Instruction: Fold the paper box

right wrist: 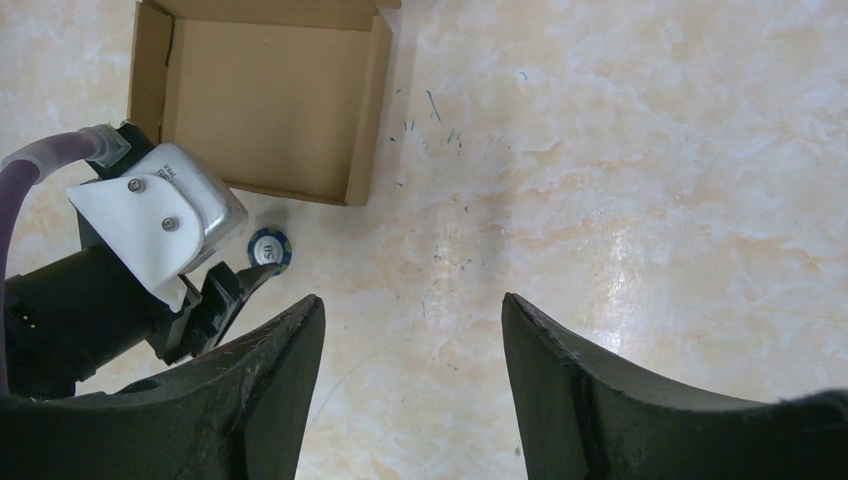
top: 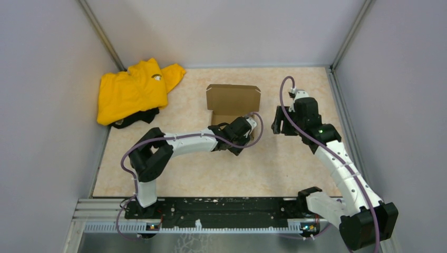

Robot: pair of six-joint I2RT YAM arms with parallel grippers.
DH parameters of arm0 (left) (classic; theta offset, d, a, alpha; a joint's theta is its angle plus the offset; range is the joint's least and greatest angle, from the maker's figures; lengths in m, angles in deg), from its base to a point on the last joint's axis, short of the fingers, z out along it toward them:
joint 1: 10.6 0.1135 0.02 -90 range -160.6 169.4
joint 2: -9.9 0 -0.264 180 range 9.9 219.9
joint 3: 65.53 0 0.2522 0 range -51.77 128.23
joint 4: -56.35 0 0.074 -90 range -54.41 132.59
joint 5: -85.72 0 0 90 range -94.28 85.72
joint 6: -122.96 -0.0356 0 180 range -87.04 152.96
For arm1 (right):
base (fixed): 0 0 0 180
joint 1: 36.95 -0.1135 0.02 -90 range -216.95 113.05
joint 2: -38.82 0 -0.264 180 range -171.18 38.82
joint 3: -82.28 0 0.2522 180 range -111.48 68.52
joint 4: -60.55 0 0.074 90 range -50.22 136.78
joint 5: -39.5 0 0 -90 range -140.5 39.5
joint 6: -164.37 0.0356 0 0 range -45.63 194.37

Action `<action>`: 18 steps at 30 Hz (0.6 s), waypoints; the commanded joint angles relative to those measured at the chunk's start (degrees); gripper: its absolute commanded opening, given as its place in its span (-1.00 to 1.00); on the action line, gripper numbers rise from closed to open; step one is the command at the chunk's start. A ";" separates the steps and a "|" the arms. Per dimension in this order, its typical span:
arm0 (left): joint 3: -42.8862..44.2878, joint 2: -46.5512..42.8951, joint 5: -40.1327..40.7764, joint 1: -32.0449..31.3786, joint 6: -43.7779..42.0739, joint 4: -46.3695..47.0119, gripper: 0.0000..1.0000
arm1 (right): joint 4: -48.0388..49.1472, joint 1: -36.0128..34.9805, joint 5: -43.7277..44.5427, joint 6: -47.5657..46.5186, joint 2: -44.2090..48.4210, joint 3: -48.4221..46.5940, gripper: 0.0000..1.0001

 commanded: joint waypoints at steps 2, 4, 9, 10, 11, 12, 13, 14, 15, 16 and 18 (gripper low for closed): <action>0.04 -2.19 -1.36 0.08 0.07 -0.44 0.34 | 1.97 0.56 -0.21 -0.48 -0.04 -1.96 0.35; -0.59 -2.50 -1.85 0.08 0.28 -0.18 0.45 | 2.13 0.56 -0.23 -0.50 -0.07 -1.78 0.39; -1.37 -2.16 -3.69 0.09 0.23 0.23 0.50 | 2.36 0.51 -0.36 -0.45 -0.24 -1.74 0.41; -1.46 -1.88 -4.03 0.02 0.20 0.06 0.50 | 2.38 0.56 -0.43 -0.49 -0.23 -1.80 0.41; -1.56 -1.74 -4.06 0.00 0.36 -0.07 0.50 | 2.36 0.56 -0.39 -0.50 -0.18 -1.70 0.41; -1.85 -1.66 -4.08 -0.08 0.49 -0.08 0.50 | 2.29 0.56 -0.34 -0.45 -0.24 -1.69 0.41; -2.15 -1.55 -4.06 -0.13 0.70 -0.05 0.50 | 2.34 0.56 -0.39 -0.49 -0.15 -1.69 0.41; -2.48 -1.57 -4.00 -0.17 0.83 0.18 0.50 | 2.41 0.54 -0.43 -0.50 -0.14 -1.59 0.41; -2.83 -1.45 -3.97 -0.26 0.88 0.32 0.50 | 2.53 0.56 -0.42 -0.48 -0.16 -1.54 0.41; -2.94 -1.32 -3.86 -0.31 0.97 0.43 0.50 | 2.53 0.56 -0.40 -0.49 -0.14 -1.43 0.41; -3.14 -1.00 -3.73 -0.43 1.07 0.56 0.50 | 2.59 0.55 -0.46 -0.50 -0.14 -1.34 0.41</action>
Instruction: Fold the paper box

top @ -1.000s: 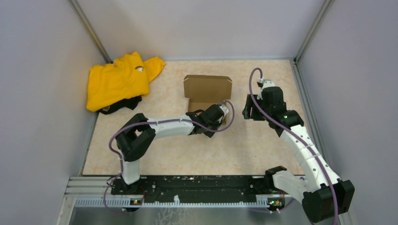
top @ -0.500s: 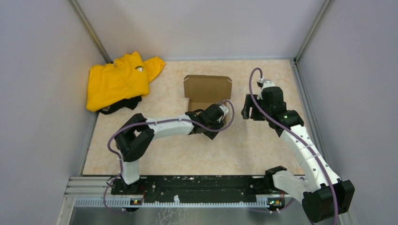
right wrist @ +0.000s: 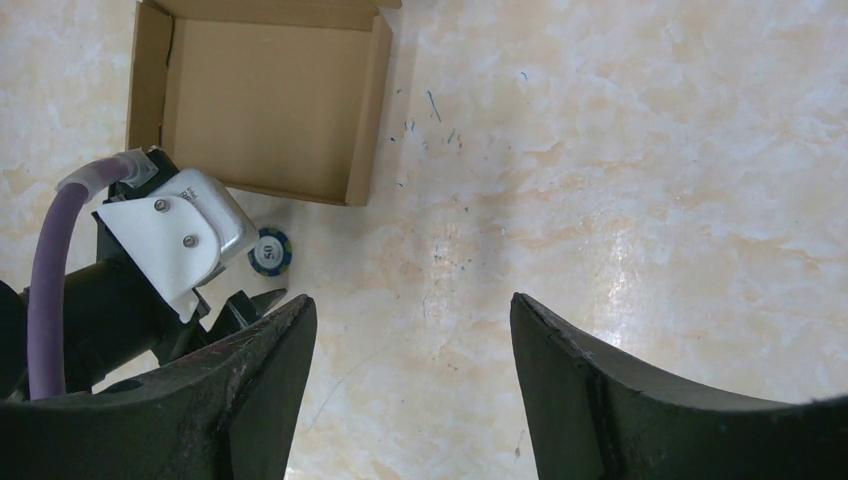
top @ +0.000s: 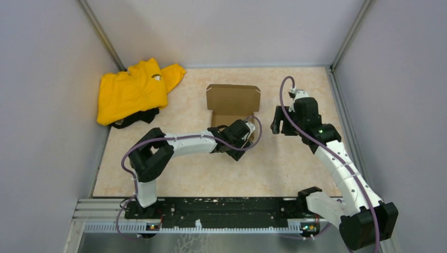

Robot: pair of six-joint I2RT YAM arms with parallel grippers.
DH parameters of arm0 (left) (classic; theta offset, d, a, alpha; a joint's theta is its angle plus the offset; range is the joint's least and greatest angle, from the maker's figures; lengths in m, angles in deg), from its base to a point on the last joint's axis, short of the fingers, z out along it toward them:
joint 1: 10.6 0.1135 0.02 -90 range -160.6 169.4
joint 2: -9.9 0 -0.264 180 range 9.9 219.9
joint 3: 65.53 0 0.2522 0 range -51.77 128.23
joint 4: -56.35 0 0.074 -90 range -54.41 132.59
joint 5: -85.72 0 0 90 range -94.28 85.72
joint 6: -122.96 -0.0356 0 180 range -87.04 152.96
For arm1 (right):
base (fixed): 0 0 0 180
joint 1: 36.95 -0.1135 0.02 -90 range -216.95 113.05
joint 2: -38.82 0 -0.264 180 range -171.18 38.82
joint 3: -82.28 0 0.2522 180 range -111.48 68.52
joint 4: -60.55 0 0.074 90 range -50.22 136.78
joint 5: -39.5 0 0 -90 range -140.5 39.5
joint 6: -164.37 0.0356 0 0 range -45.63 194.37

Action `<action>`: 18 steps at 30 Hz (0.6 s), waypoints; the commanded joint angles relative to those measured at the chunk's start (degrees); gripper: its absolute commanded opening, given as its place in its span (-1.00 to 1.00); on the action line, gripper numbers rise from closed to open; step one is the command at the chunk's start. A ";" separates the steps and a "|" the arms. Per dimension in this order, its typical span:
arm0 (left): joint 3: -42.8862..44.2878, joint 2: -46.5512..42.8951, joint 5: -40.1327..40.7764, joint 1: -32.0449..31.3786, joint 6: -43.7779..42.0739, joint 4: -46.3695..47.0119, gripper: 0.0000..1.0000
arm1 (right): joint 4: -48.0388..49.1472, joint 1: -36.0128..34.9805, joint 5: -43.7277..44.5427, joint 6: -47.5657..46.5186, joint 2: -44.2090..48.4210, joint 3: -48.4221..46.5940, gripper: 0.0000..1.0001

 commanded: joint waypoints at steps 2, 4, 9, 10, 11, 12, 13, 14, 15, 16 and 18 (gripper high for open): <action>-0.83 -0.41 -0.72 -0.55 0.70 0.90 0.50 | 2.54 0.53 -0.44 -0.50 -0.11 -1.37 0.40; -0.69 0.17 -0.61 -0.72 0.64 1.03 0.50 | 2.46 0.56 -0.32 -0.50 -0.05 -1.40 0.40; 0.14 1.75 -0.71 -1.18 0.55 1.42 0.46 | 2.42 0.55 -0.21 -0.55 0.05 -1.32 0.40; 0.32 2.07 -0.78 -1.26 0.57 1.45 0.45 | 2.42 0.52 -0.22 -0.56 0.10 -1.37 0.40; 0.54 2.39 -0.91 -1.35 0.55 1.43 0.43 | 2.40 0.56 -0.21 -0.56 0.14 -1.25 0.40; 0.67 2.61 -1.10 -1.44 0.67 1.51 0.42 | 2.35 0.56 -0.07 -0.58 0.21 -1.28 0.40; 0.78 2.74 -1.16 -1.50 0.70 1.59 0.41 | 2.34 0.56 -0.14 -0.58 0.21 -1.21 0.40; 0.81 2.82 -1.20 -1.53 0.73 1.75 0.40 | 2.34 0.56 -0.09 -0.60 0.35 -1.19 0.40; 0.80 2.97 -1.19 -1.54 0.79 1.85 0.39 | 2.27 0.63 -0.01 -0.64 0.39 -1.11 0.40; 0.83 3.00 -1.23 -1.54 0.86 1.87 0.39 | 2.19 0.64 -0.03 -0.69 0.42 -1.08 0.40; 0.86 3.13 -1.11 -1.54 0.82 1.88 0.36 | 2.25 0.65 -0.07 -0.67 0.57 -0.95 0.40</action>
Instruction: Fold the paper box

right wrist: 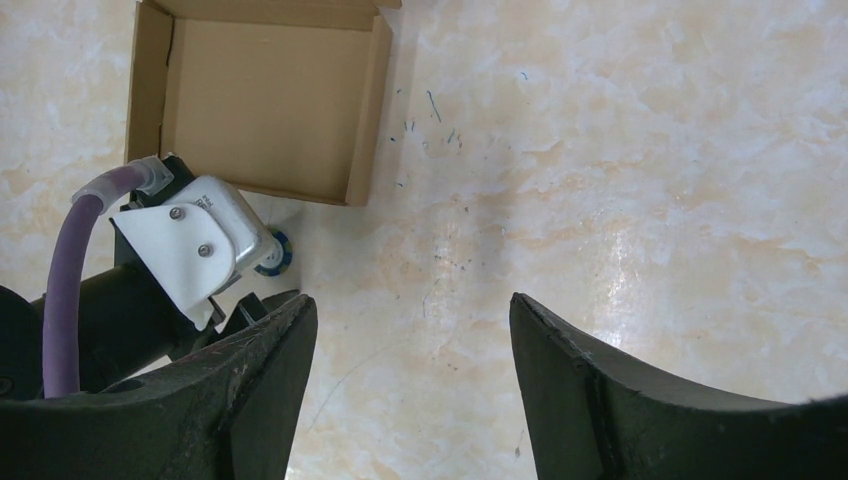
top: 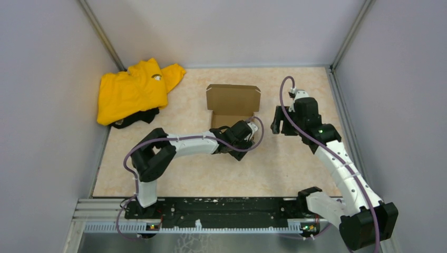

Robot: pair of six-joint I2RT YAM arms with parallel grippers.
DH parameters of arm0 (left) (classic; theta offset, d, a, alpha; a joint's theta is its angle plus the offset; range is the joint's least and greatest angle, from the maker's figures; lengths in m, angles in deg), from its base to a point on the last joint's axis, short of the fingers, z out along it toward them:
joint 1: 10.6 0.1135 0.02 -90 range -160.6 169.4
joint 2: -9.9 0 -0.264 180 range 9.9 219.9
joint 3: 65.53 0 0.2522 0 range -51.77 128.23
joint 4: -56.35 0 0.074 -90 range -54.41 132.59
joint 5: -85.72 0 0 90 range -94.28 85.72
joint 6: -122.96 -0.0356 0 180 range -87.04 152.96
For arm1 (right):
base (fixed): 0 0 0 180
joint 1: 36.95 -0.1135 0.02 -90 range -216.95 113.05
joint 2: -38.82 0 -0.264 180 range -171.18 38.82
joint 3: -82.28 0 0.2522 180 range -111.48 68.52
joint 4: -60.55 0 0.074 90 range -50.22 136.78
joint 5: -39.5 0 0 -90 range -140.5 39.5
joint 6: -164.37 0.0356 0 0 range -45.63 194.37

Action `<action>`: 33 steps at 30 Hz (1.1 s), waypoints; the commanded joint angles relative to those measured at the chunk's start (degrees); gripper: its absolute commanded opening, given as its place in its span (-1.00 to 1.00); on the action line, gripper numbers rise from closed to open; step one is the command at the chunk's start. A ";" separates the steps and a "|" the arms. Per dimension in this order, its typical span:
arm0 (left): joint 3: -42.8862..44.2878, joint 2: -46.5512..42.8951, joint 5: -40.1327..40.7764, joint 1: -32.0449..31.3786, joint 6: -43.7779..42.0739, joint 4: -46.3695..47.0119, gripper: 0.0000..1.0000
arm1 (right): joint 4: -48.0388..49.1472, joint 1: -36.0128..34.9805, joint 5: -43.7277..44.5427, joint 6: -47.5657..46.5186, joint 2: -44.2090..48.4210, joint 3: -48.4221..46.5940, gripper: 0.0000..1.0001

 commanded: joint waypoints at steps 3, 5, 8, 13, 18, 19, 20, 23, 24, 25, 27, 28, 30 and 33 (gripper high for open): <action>0.58 2.00 -0.52 -0.27 0.54 -0.40 0.34 | 2.32 0.65 -0.16 -0.65 0.63 -0.79 0.39; 0.43 1.83 -0.36 -0.30 0.51 -0.47 0.32 | 2.36 0.80 -0.28 -0.65 0.71 -0.65 0.39; 0.32 1.69 -0.01 -0.25 0.62 -0.75 0.31 | 2.50 0.92 -0.43 -0.54 0.70 -0.42 0.39; 0.46 2.06 0.75 -0.30 0.30 -1.19 0.26 | 2.52 0.97 -0.51 -0.56 0.76 -0.23 0.39; 0.79 2.57 1.89 -0.30 -0.01 -1.92 0.25 | 2.69 1.00 -0.65 -0.55 1.02 0.02 0.39; 0.80 2.63 1.97 -0.30 -0.08 -1.90 0.25 | 2.71 0.99 -0.60 -0.45 1.07 0.08 0.39; 0.78 2.76 2.19 -0.30 -0.14 -1.93 0.24 | 2.70 1.00 -0.59 -0.47 1.08 0.12 0.39; 0.84 2.95 2.52 -0.30 -0.11 -1.85 0.22 | 2.92 1.00 -0.74 -0.48 1.03 0.33 0.39; 0.92 3.07 2.56 -0.30 -0.14 -1.84 0.21 | 2.87 1.00 -0.77 -0.48 1.08 0.38 0.39; 0.99 3.25 2.52 -0.30 -0.10 -1.83 0.19 | 2.94 1.00 -0.81 -0.48 1.03 0.35 0.39; 1.00 3.28 2.50 -0.30 0.02 -1.79 0.17 | 2.81 1.00 -0.63 -0.56 1.07 0.23 0.39; 0.91 3.27 2.38 -0.30 0.03 -1.78 0.16 | 2.76 1.00 -0.62 -0.55 1.04 0.21 0.39; 0.82 3.12 2.41 -0.29 0.07 -1.79 0.14 | 2.75 1.00 -0.59 -0.65 1.04 0.13 0.39; 0.63 2.76 2.36 -0.30 0.05 -2.01 0.14 | 2.80 1.00 -0.76 -0.61 1.05 0.19 0.39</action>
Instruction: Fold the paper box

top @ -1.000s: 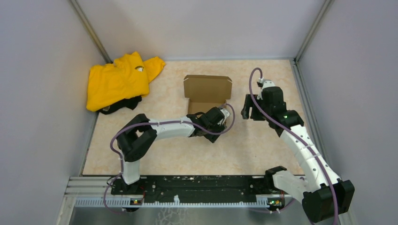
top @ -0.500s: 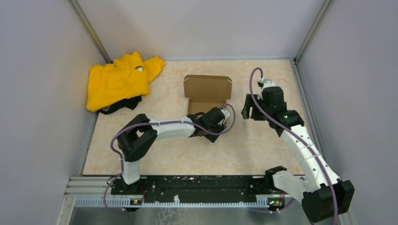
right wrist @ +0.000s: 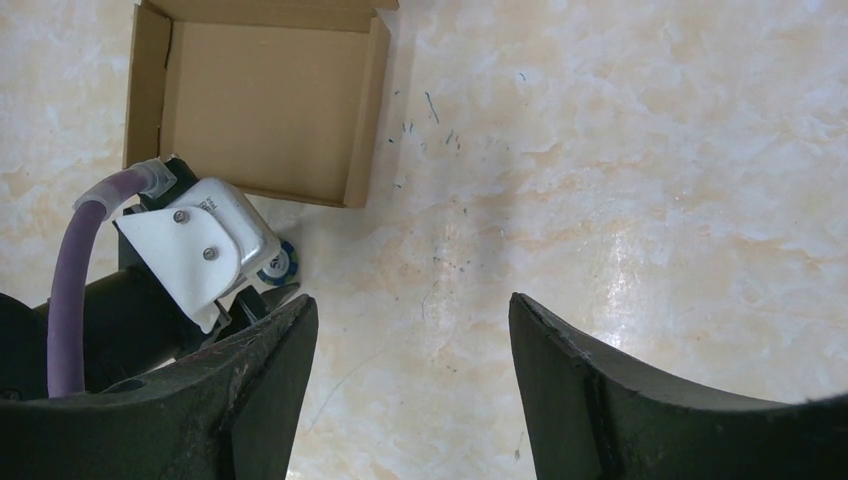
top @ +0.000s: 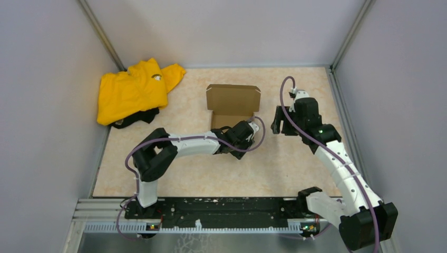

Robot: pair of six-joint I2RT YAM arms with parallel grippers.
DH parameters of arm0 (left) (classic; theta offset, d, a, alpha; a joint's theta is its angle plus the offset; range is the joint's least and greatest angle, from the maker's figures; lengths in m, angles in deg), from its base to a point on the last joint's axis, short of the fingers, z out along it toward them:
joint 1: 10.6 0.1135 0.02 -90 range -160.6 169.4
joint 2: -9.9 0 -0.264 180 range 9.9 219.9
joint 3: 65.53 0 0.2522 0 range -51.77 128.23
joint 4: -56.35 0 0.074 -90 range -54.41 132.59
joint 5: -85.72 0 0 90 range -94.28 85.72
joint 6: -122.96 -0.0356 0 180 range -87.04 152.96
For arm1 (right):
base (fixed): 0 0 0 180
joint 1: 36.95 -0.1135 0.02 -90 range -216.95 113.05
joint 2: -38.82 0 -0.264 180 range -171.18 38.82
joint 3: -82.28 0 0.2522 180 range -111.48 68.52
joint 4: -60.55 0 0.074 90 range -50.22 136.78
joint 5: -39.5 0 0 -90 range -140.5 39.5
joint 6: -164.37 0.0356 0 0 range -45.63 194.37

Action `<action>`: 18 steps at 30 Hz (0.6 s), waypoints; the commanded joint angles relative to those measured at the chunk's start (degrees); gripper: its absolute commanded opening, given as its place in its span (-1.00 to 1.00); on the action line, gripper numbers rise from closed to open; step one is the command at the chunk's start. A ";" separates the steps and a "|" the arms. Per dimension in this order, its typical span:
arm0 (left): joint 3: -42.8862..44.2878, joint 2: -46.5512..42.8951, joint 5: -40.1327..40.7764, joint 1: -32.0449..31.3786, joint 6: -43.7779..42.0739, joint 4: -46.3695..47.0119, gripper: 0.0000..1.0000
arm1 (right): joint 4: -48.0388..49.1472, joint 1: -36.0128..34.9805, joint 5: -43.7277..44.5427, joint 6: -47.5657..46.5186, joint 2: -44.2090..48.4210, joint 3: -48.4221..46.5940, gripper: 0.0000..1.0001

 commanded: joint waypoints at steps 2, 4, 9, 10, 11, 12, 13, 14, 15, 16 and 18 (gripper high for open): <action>-0.52 1.60 1.15 -0.02 -0.30 -2.61 0.14 | 2.43 0.61 -0.51 -0.58 0.89 -0.13 0.39; -0.69 1.34 1.14 0.01 -0.31 -2.54 0.14 | 2.43 0.61 -0.68 -0.55 0.82 -0.29 0.39; -1.55 1.02 0.70 0.21 -0.32 -2.28 0.12 | 2.39 0.61 -0.51 -0.65 0.57 -0.69 0.39; -1.62 0.95 0.66 0.19 -0.30 -2.27 0.12 | 2.34 0.61 -0.41 -0.65 0.55 -0.73 0.39; -1.79 0.96 0.58 0.28 -0.29 -2.16 0.12 | 2.36 0.61 -0.56 -0.65 0.47 -0.74 0.39; -2.02 0.89 0.49 0.32 -0.32 -2.14 0.11 | 2.38 0.61 -0.63 -0.65 0.46 -0.72 0.39; -2.21 0.86 0.31 0.42 -0.25 -2.03 0.11 | 2.40 0.61 -0.56 -0.65 0.39 -0.76 0.39; -2.50 0.72 0.26 0.47 -0.28 -1.94 0.11 | 2.43 0.61 -0.61 -0.65 0.29 -0.84 0.39; -2.56 0.72 0.29 0.53 -0.26 -1.85 0.11 | 2.41 0.57 -0.75 -0.65 0.25 -0.90 0.39; -2.62 0.71 0.28 0.56 -0.32 -1.88 0.10 | 2.49 0.60 -0.74 -0.63 0.18 -0.92 0.39; -2.71 0.71 0.21 0.62 -0.41 -1.92 0.07 | 2.43 0.61 -0.68 -0.64 0.15 -0.95 0.39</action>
